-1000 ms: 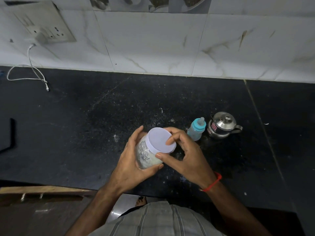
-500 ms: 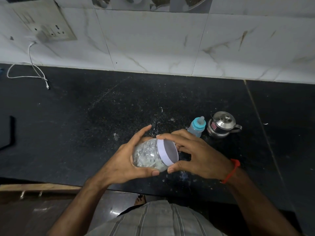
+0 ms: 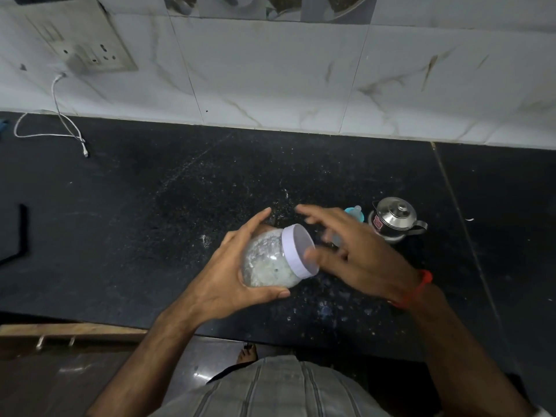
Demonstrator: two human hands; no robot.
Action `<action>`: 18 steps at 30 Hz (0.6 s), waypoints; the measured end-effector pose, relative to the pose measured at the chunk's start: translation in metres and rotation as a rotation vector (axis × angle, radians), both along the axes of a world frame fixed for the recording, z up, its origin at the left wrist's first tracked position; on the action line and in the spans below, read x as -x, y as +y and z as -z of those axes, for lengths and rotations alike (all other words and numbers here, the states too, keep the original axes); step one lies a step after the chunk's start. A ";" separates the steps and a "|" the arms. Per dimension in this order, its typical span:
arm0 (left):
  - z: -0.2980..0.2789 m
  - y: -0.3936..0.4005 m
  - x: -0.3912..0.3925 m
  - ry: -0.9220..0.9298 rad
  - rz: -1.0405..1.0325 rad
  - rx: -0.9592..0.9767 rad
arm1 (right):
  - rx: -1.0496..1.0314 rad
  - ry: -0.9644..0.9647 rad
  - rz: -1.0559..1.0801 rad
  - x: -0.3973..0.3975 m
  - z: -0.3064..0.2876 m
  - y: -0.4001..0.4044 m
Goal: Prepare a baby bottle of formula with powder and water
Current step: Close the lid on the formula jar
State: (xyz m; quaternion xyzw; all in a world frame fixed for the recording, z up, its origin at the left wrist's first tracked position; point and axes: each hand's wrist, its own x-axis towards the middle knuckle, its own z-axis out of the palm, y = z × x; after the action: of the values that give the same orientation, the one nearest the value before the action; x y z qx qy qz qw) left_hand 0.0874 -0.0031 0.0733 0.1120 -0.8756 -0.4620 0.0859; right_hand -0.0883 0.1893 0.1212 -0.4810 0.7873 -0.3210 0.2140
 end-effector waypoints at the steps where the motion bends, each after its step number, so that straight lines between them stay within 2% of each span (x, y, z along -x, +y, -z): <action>1: 0.002 -0.001 -0.001 0.001 0.001 -0.016 | -0.030 -0.053 -0.149 0.002 0.001 0.002; 3: 0.005 -0.001 -0.003 0.008 0.009 -0.044 | -0.039 -0.074 -0.233 0.001 0.007 0.001; 6: 0.008 0.001 -0.006 0.026 0.013 -0.035 | 0.046 0.033 0.003 -0.016 0.016 -0.007; 8: 0.010 0.004 -0.007 0.042 0.011 -0.007 | 0.028 0.130 0.170 -0.029 0.017 -0.015; 10: 0.010 0.006 -0.007 0.039 0.010 0.036 | -0.027 0.149 0.246 -0.035 0.019 -0.022; 13: 0.012 0.001 -0.006 -0.001 0.014 0.057 | -0.101 -0.006 0.260 -0.033 0.022 -0.026; 16: 0.023 -0.010 0.001 0.030 -0.094 0.029 | 0.024 -0.283 0.365 -0.022 0.031 -0.024; 18: 0.040 -0.019 0.012 0.090 -0.261 -0.111 | 0.116 -0.250 0.512 -0.013 0.046 -0.020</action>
State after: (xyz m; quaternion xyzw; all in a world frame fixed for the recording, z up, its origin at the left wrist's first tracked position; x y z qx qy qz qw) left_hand 0.0756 -0.0225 0.0333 0.2086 -0.8218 -0.4993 0.1782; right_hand -0.0751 0.1695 0.0756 -0.2348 0.8310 -0.4657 0.1935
